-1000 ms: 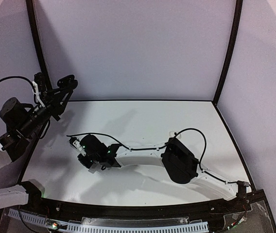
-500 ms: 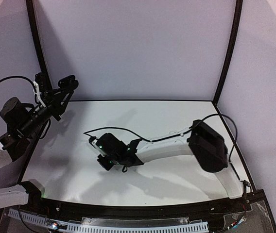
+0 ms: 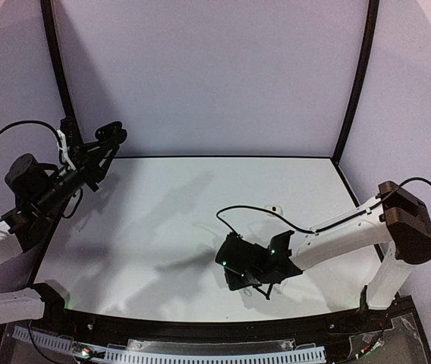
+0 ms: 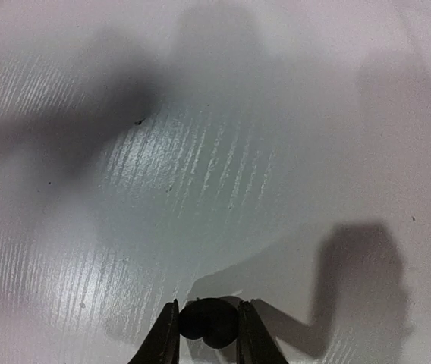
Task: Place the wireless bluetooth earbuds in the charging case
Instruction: Move the left earbud to the center of the board, then pick up the left earbud from the center of the board.
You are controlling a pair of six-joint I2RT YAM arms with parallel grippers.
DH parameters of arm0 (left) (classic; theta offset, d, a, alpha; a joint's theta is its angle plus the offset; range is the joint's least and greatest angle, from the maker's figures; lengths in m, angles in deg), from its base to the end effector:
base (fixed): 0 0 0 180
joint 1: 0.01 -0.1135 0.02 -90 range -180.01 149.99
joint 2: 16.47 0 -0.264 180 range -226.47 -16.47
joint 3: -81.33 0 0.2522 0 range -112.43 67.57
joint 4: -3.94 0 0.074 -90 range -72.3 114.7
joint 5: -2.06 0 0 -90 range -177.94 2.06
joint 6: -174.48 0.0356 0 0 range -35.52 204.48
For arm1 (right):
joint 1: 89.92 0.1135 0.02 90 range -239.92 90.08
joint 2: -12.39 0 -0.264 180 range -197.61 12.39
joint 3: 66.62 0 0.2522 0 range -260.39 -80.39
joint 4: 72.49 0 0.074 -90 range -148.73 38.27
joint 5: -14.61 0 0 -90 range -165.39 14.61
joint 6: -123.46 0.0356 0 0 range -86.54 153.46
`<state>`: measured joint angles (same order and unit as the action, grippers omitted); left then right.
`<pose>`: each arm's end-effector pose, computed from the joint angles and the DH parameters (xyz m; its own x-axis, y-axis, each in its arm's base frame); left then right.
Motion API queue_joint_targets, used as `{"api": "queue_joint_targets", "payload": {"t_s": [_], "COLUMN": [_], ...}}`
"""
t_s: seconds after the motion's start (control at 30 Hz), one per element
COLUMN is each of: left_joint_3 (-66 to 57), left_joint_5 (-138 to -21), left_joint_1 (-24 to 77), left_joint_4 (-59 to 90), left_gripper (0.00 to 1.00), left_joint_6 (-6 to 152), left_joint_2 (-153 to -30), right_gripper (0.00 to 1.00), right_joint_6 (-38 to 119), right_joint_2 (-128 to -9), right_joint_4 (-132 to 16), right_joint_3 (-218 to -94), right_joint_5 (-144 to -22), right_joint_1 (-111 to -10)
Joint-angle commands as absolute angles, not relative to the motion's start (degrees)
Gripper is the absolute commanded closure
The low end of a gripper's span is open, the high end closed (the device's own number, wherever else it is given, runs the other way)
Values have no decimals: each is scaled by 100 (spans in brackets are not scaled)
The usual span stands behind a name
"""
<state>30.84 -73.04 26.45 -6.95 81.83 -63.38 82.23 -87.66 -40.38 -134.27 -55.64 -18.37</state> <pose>0.1717 -0.0957 0.3491 0.1932 -0.1461 -0.9702 0.6631 0.7483 0.0194 0.1144 0.3047 0.1413 -0.8251 -0.2366 -0.5130 -0.3433 0.9312 0.1226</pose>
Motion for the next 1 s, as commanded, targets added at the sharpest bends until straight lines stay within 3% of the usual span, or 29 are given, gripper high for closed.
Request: {"api": "queue_joint_targets", "payload": {"t_s": [0.0, 0.13, 0.23, 0.33, 0.57, 0.77, 0.97], "left_joint_3": [3182, 3165, 3176, 3192, 3198, 3206, 3246], "left_joint_5": [-7194, -7212, -7221, -7238, -7219, -7191, -7155], "left_joint_1": [2610, 2610, 2610, 2603, 2605, 2609, 2610], "left_joint_4": [-944, -929, -916, -928, -935, -942, -1049], "left_gripper": [99, 99, 99, 99, 99, 99, 99], "left_joint_6": [8125, 8164, 8176, 8182, 8191, 8177, 8105], "left_joint_2": [-6375, -6379, -6368, -6373, -6392, -6393, -6418], "right_gripper": [79, 73, 56, 48, 32, 35, 57], "right_joint_6": [9490, 9831, 9913, 9857, 8330, 6739, 4852], "right_joint_2": [-9062, -9489, -9376, -9158, -8387, -7267, -6824], "right_joint_4": [-3149, -2645, -2452, -2395, -2532, -2489, -2687], "right_joint_3": [-13233, -13568, -13648, -13626, -14175, -14604, -14479], "right_joint_5": [-5521, -5704, -5697, -5715, -5841, -7143, -8468], "right_joint_1": [-1565, -1319, -1240, -1237, -1535, -2585, -3871]}}
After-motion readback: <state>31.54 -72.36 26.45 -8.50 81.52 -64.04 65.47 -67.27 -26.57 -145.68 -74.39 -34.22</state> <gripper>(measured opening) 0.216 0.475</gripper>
